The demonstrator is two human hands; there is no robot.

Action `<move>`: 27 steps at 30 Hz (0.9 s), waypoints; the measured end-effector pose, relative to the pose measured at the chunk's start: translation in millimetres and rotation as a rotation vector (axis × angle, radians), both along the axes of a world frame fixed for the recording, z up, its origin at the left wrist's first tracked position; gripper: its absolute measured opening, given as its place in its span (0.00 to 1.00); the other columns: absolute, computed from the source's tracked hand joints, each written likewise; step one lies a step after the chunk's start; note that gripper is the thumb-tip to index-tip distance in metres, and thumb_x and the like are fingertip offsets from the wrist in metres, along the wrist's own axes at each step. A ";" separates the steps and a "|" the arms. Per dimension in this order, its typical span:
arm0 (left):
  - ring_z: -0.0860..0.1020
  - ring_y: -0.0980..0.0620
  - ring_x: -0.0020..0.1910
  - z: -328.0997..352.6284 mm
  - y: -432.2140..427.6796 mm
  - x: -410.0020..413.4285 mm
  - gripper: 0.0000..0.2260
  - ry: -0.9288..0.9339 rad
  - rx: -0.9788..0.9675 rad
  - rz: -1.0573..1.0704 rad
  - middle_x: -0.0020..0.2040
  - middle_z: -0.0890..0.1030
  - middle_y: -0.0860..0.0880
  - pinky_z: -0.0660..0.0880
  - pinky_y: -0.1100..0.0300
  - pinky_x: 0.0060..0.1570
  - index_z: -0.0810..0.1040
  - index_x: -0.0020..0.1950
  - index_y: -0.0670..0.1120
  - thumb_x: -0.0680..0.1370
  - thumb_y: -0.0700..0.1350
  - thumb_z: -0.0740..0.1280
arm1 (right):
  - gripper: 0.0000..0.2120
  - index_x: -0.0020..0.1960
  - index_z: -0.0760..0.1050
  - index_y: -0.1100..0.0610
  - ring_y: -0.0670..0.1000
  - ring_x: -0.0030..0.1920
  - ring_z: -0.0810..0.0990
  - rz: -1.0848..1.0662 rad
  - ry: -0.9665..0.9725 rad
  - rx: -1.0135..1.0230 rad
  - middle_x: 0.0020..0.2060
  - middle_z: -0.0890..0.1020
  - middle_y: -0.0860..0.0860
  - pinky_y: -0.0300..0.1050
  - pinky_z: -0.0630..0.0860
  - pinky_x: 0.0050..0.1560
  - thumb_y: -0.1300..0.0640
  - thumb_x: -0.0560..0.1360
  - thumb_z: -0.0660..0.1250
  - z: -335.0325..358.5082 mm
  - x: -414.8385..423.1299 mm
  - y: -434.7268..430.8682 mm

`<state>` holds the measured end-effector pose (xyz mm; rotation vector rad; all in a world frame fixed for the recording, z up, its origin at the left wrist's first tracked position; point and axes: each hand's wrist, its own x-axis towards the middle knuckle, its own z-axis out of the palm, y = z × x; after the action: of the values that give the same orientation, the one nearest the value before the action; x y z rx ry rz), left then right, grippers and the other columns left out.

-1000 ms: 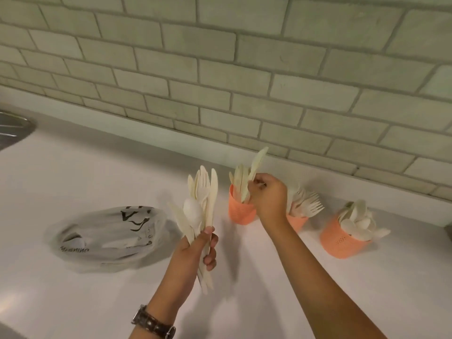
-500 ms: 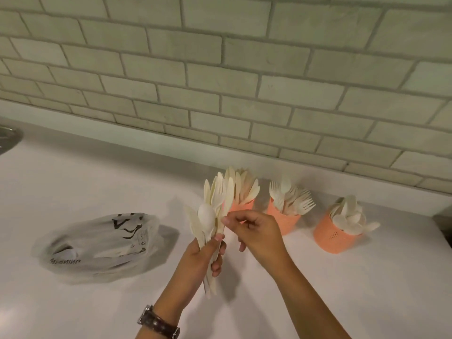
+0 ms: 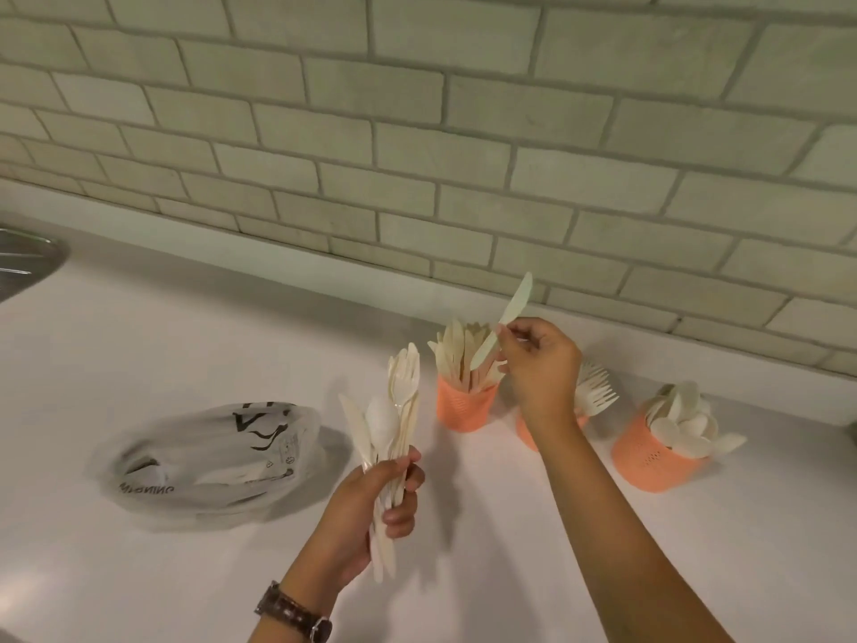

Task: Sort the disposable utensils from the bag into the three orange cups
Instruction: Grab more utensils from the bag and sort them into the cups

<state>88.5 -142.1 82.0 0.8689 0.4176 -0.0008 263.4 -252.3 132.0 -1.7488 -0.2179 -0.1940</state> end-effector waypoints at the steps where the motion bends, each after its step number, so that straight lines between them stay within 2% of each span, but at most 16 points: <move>1: 0.61 0.56 0.20 0.7 1.5 -1.2 0.08 -0.025 -0.051 -0.023 0.30 0.70 0.48 0.59 0.67 0.19 0.74 0.45 0.42 0.68 0.41 0.66 | 0.02 0.43 0.81 0.60 0.55 0.36 0.82 -0.003 -0.011 -0.080 0.35 0.83 0.55 0.47 0.79 0.42 0.63 0.71 0.70 -6.9 5.0 5.4; 4: 0.61 0.57 0.20 2.3 3.1 -2.7 0.09 -0.065 -0.094 -0.062 0.29 0.68 0.49 0.59 0.67 0.19 0.76 0.43 0.43 0.65 0.42 0.69 | 0.07 0.46 0.83 0.64 0.59 0.45 0.83 0.045 0.086 -0.375 0.43 0.85 0.59 0.44 0.75 0.46 0.64 0.70 0.69 -31.8 10.2 16.5; 6: 0.61 0.56 0.20 2.7 3.8 -2.9 0.07 -0.055 -0.052 -0.064 0.30 0.67 0.49 0.59 0.67 0.19 0.76 0.44 0.43 0.67 0.41 0.68 | 0.09 0.49 0.82 0.64 0.60 0.47 0.82 0.042 0.143 -0.435 0.45 0.85 0.59 0.44 0.74 0.47 0.63 0.70 0.69 -40.1 7.1 15.6; 9: 0.60 0.56 0.22 2.8 3.3 -1.5 0.06 -0.033 0.058 -0.047 0.30 0.66 0.50 0.59 0.66 0.20 0.72 0.46 0.43 0.70 0.41 0.64 | 0.10 0.51 0.81 0.58 0.58 0.42 0.82 0.058 0.064 -0.378 0.46 0.85 0.53 0.44 0.75 0.46 0.59 0.70 0.71 -32.2 -11.2 4.4; 11: 0.60 0.55 0.22 2.6 -0.6 1.9 0.07 -0.039 0.113 -0.030 0.30 0.67 0.51 0.60 0.66 0.21 0.71 0.46 0.43 0.69 0.40 0.63 | 0.03 0.42 0.81 0.52 0.52 0.32 0.80 0.201 0.070 -0.258 0.36 0.83 0.44 0.45 0.77 0.37 0.59 0.70 0.72 -22.1 -40.1 -8.0; 13: 0.61 0.55 0.22 3.9 -7.5 6.2 0.07 -0.041 0.178 -0.021 0.29 0.67 0.51 0.61 0.66 0.21 0.70 0.46 0.43 0.69 0.39 0.63 | 0.05 0.36 0.80 0.53 0.48 0.26 0.75 0.358 0.184 -0.178 0.30 0.81 0.46 0.43 0.75 0.27 0.59 0.69 0.74 -14.9 -75.7 -21.7; 15: 0.62 0.55 0.23 4.8 -16.7 10.6 0.06 -0.048 0.273 -0.046 0.27 0.66 0.51 0.62 0.65 0.22 0.69 0.45 0.43 0.70 0.40 0.64 | 0.04 0.37 0.81 0.59 0.47 0.25 0.73 0.442 0.299 -0.116 0.31 0.81 0.53 0.42 0.73 0.25 0.59 0.68 0.75 -13.2 -102.0 -31.1; 18: 0.63 0.55 0.23 6.3 -32.7 16.1 0.06 -0.078 0.409 -0.127 0.26 0.66 0.52 0.64 0.65 0.23 0.68 0.45 0.42 0.71 0.42 0.62 | 0.01 0.38 0.83 0.56 0.46 0.24 0.72 0.388 0.369 -0.067 0.30 0.81 0.51 0.41 0.73 0.25 0.61 0.68 0.74 -15.5 -112.6 -39.7; 21: 0.65 0.56 0.23 7.7 -47.2 20.3 0.04 -0.102 0.528 -0.200 0.24 0.69 0.54 0.65 0.65 0.25 0.71 0.47 0.39 0.74 0.37 0.59 | 0.01 0.38 0.83 0.57 0.44 0.22 0.72 0.336 0.441 -0.056 0.26 0.79 0.46 0.39 0.73 0.24 0.61 0.67 0.75 -11.9 -109.3 -47.9; 23: 0.66 0.57 0.24 8.0 -55.1 22.8 0.08 -0.111 0.590 -0.254 0.24 0.72 0.54 0.66 0.64 0.26 0.72 0.46 0.40 0.76 0.31 0.55 | 0.03 0.38 0.83 0.58 0.43 0.21 0.71 0.322 0.481 -0.059 0.25 0.79 0.46 0.38 0.72 0.24 0.61 0.66 0.76 -8.7 -107.6 -55.6; 27: 0.69 0.56 0.27 10.9 -69.8 30.5 0.13 -0.154 0.658 -0.351 0.28 0.75 0.54 0.69 0.64 0.29 0.75 0.45 0.43 0.77 0.30 0.55 | 0.02 0.36 0.83 0.60 0.43 0.20 0.72 0.292 0.519 -0.005 0.22 0.79 0.46 0.36 0.72 0.24 0.64 0.67 0.74 -0.8 -106.5 -74.9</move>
<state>118.9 -211.9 92.9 1.5724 0.1076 -0.1247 157.0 -327.2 131.3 -1.6889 -0.0901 0.4694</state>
